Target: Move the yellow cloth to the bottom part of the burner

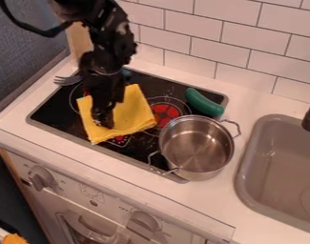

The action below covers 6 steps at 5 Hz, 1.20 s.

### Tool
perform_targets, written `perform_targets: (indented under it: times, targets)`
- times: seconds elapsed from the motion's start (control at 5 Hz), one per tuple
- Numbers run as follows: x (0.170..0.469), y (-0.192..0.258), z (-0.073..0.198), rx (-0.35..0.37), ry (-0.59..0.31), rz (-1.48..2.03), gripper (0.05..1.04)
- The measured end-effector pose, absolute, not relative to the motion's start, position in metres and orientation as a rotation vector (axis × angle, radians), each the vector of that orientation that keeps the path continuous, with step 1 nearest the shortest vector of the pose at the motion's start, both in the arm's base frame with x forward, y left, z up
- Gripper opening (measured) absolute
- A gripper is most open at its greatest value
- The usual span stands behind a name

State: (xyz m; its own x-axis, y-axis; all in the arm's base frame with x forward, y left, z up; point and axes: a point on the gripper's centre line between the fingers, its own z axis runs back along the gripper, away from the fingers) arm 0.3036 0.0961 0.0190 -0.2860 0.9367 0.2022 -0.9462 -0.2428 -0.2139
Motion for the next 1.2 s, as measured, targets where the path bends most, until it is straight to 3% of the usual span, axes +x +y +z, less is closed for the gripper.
perform_targets:
  times: [0.6,1.2]
  targets:
    - [0.311,0.14,0.014,0.04,-0.285,1.976,1.001]
    - [0.27,0.194,0.011,0.096,-0.262,2.173,1.0]
